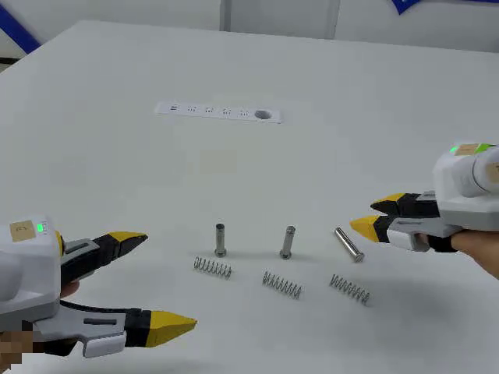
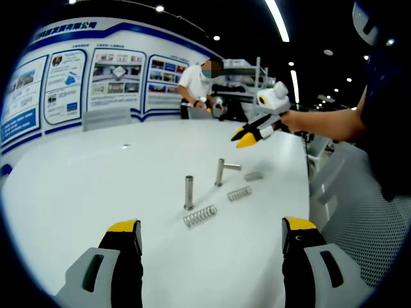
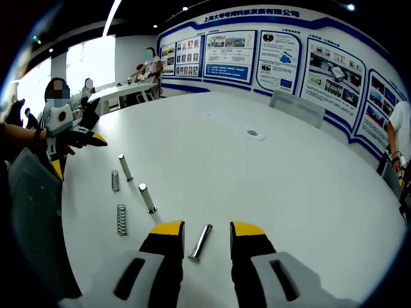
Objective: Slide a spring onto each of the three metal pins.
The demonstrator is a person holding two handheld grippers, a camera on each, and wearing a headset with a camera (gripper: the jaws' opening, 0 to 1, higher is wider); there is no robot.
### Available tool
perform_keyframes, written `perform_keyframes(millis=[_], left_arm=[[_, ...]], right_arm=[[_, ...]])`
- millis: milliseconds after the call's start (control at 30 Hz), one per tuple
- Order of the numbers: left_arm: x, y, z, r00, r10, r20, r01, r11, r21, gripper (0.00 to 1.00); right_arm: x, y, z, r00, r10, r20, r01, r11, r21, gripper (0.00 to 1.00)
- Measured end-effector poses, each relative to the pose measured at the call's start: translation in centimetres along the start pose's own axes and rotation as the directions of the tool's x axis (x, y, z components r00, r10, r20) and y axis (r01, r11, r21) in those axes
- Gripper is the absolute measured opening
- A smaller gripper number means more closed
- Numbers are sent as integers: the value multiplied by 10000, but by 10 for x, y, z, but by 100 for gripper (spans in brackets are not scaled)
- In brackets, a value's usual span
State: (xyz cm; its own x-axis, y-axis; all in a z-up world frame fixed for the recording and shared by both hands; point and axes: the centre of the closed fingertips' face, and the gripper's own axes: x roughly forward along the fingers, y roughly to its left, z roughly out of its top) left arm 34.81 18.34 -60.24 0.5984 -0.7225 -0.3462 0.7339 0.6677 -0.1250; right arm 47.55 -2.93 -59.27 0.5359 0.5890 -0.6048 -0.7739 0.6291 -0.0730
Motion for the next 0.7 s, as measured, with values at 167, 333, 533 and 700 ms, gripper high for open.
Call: perform_keyframes(millis=[167, 333, 533, 700], left_arm=[[1, -1, -1, 10000, -38, 6, 38, 10000, -22, 91], [2, -2, 0, 10000, -85, 22, 85, 10000, -22, 91], [3, -1, -1, 9999, -121, 54, 122, 9999, -66, 90], [4, -3, -1, 9998, -177, 46, 177, 9998, -73, 89]], right_arm=[[13, 0, -4, 9988, -108, -483, 119, 9996, 239, 25], [26, 1, -13, 9943, -167, -1057, 212, 9989, 415, 21], [38, -2, -23, 9855, -299, -1668, 419, 9967, 688, 18], [45, -4, -30, 9786, -358, -2027, 552, 9943, 907, 18]])
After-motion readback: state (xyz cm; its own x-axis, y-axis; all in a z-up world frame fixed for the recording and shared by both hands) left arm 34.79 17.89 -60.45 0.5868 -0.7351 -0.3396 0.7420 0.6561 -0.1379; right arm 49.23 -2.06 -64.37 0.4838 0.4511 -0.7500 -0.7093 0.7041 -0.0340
